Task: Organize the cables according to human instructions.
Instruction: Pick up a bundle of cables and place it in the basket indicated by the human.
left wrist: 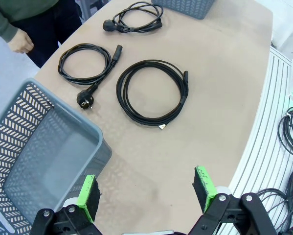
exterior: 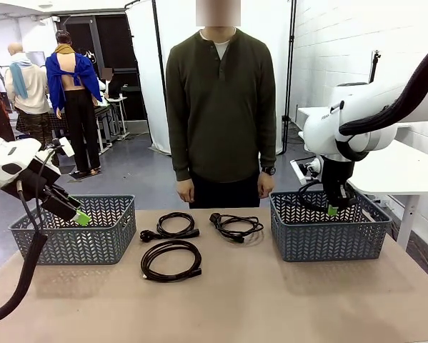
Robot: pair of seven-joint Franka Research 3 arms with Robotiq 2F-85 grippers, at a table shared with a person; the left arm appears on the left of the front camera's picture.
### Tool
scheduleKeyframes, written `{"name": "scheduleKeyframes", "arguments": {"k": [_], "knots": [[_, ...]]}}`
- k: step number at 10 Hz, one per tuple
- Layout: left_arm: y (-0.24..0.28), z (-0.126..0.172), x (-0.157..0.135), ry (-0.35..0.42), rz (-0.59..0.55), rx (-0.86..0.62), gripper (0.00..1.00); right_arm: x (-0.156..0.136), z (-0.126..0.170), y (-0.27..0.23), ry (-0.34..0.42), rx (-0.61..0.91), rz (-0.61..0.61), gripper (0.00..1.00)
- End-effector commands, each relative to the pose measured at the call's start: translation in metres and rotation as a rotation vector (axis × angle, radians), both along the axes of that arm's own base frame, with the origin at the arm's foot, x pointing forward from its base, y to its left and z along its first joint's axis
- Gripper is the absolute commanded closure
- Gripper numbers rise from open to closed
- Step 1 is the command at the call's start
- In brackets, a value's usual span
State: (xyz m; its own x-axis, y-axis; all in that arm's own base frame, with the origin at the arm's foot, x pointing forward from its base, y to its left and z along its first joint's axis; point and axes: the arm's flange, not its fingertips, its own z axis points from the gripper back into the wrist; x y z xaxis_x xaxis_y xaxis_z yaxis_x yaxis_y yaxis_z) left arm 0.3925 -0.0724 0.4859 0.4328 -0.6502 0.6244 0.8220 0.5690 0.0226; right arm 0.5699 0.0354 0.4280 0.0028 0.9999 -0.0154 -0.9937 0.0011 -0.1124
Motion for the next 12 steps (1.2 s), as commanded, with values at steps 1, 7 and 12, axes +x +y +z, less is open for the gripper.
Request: {"name": "scheduleKeyframes", "arguments": {"k": [1, 7, 12], "knots": [[0.003, -0.001, 0.003, -0.004, -0.019, -0.015, 0.0, 0.015, -0.005, -0.002, 0.003, 0.039, 0.025, 1.0], [0.003, -0.001, 0.003, -0.004, -0.019, -0.015, 0.0, 0.028, -0.02, -0.001, 0.074, 0.07, -0.001, 0.62], [0.003, -0.001, 0.003, -0.004, -0.019, -0.015, 0.0, 0.029, -0.003, -0.001, 0.086, 0.096, -0.036, 0.0]]}}
